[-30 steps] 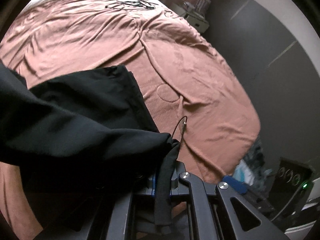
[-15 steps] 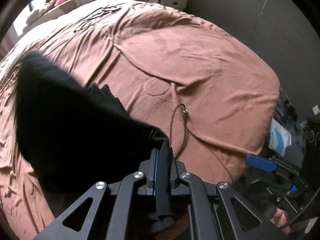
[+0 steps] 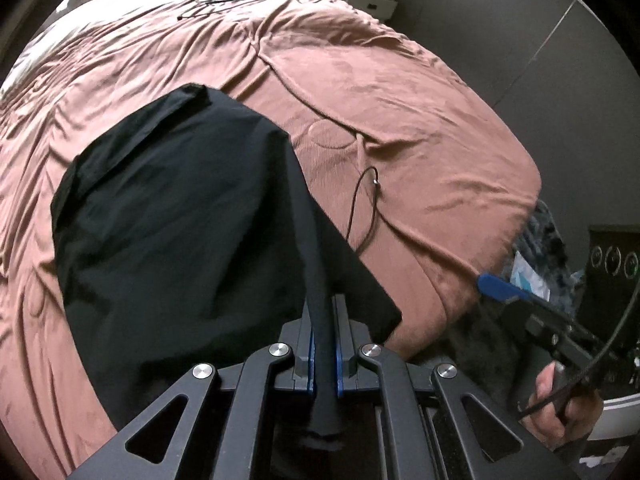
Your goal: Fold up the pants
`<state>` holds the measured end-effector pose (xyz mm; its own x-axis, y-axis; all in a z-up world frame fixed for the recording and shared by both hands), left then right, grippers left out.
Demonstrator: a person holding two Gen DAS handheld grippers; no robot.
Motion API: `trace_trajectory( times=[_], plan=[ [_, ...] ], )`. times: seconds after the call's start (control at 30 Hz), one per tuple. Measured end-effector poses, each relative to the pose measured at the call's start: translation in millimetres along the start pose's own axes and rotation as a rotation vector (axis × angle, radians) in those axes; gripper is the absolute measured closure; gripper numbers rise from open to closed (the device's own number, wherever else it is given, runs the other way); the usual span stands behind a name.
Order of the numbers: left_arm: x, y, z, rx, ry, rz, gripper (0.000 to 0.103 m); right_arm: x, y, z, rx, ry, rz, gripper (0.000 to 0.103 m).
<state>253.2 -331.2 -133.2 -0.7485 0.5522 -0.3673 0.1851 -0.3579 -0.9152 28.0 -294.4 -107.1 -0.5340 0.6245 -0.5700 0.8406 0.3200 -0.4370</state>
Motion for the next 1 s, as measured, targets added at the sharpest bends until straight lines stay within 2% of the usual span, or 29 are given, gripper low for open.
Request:
trace_trajectory(
  times=[0.17,0.27,0.33,0.4,0.47,0.6,0.67,1.0],
  plan=[
    [13.4,-14.1,7.3,0.020,0.016,0.004,0.096,1.8,1.7,-7.7,0.000,-0.007,0.000,0.034],
    [21.5,-18.5,12.8,0.047,0.018,0.004,0.091,3.0,1.6,-11.5,-0.001,-0.013,-0.001,0.034],
    [26.2,-21.4,14.8,0.072,0.009,0.010,0.080,3.3,2.2,-12.8,-0.005,-0.012,-0.005,0.034],
    [29.8,-25.7,11.6,0.134,-0.035,0.018,0.058,4.0,4.0,-14.4,-0.013,-0.010,-0.011,0.034],
    [32.6,-32.5,6.7,0.144,-0.063,0.048,0.051,4.6,6.5,-18.1,-0.019,-0.016,-0.018,0.034],
    [39.2,-45.3,-12.0,0.139,-0.125,0.094,0.050,6.2,18.2,-25.6,-0.033,-0.027,-0.051,0.034],
    [44.4,-48.0,-24.0,0.110,-0.152,0.110,0.050,7.3,28.6,-29.5,-0.038,-0.040,-0.075,0.034],
    [81.3,-49.7,-101.0,0.033,-0.330,0.131,0.050,20.3,90.4,-38.4,0.039,-0.079,-0.249,0.035]
  ],
)
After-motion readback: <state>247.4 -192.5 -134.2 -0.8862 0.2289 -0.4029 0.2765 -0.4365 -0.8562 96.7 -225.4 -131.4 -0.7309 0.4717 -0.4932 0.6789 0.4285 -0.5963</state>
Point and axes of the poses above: each gripper's, at about its wrist camera, not at the fingertips, and y roughly the way its jaws point, z to its right, x to its underside, the point moved 3 cm from there along y, roughly the way its jaws point, and after that the axes turned 4 degrees about -x, right-handed, at the moved point
